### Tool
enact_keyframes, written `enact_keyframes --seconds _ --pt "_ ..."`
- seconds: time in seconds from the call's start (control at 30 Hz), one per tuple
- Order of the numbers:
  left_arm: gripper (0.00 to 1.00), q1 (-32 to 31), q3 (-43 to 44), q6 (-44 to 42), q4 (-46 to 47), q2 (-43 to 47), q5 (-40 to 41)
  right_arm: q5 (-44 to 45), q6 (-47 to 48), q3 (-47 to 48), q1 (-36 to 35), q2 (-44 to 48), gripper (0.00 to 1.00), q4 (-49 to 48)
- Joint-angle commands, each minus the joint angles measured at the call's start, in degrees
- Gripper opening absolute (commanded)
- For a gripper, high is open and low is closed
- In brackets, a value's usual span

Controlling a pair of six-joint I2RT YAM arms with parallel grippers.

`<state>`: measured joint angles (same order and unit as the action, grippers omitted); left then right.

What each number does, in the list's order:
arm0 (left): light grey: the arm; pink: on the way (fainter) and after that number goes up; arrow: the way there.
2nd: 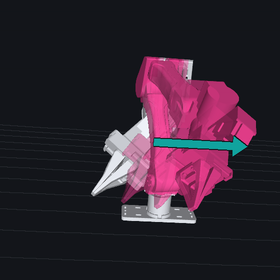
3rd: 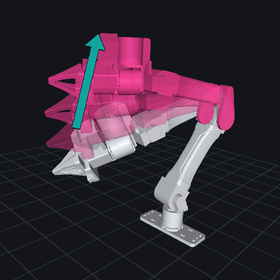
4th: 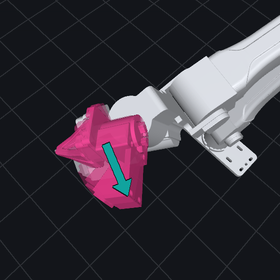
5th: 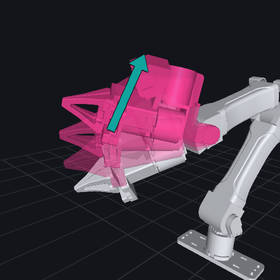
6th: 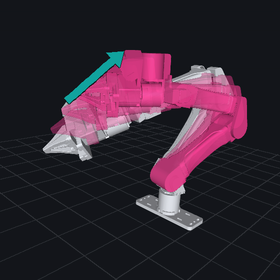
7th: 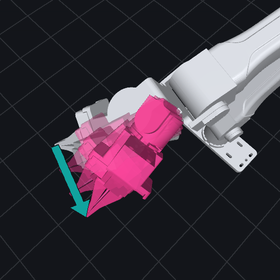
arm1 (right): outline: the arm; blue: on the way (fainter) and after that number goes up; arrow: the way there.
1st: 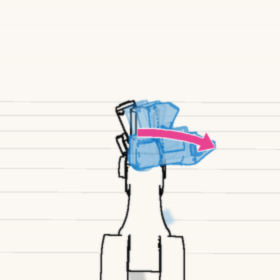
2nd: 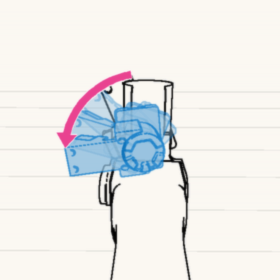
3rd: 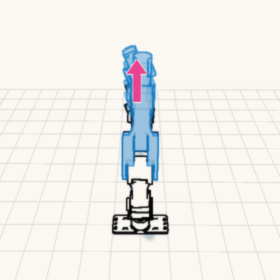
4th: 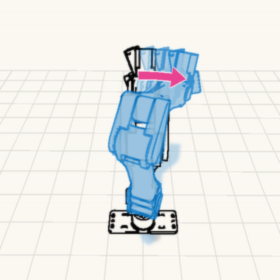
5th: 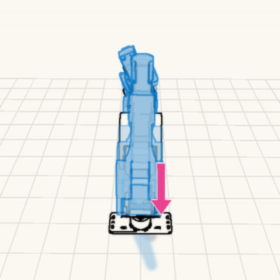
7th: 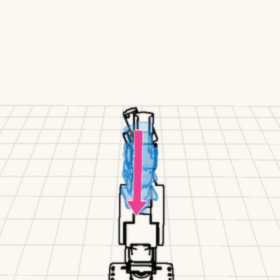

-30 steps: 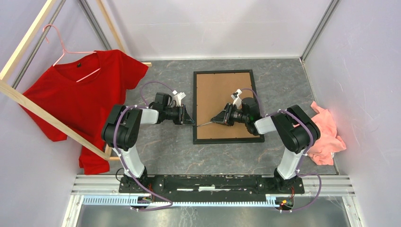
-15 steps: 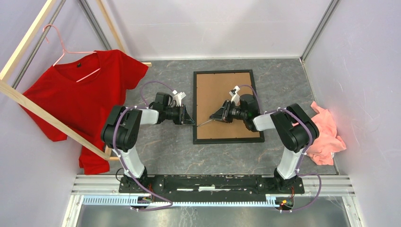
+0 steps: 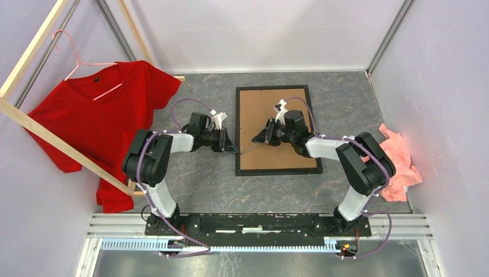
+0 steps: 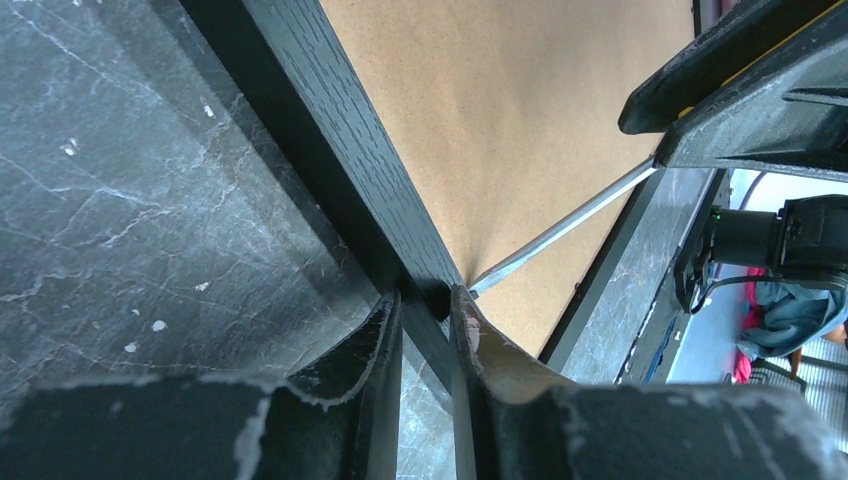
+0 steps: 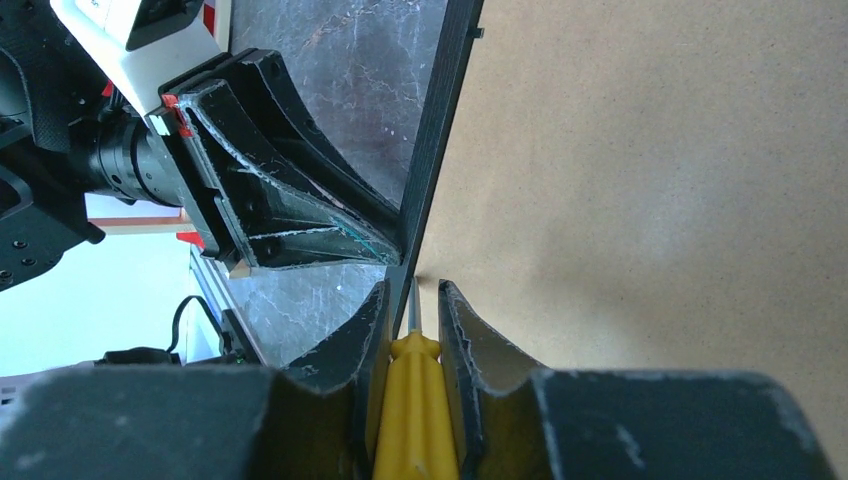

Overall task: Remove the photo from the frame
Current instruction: Release the photo frame item from the photo frame.

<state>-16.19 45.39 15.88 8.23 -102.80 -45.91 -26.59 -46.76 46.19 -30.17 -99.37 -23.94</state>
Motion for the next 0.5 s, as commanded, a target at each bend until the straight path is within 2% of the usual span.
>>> enact_keyframes --seconds 0.0,0.27,0.47 --pt "0.23 -4.0 1.1 -0.1 -0.1 -0.5 5.4 2.0 1.0 -0.8 -2.6 1.3 0.0 5.4" --pt "0.1 -4.6 6.7 -0.3 -7.7 -3.4 7.7 2.5 -0.9 -0.7 -3.0 4.7 0.0 6.6" --pt "0.09 -5.0 8.8 1.3 -11.2 -4.3 8.6 3.3 -0.6 0.6 -4.1 6.4 0.0 8.9"
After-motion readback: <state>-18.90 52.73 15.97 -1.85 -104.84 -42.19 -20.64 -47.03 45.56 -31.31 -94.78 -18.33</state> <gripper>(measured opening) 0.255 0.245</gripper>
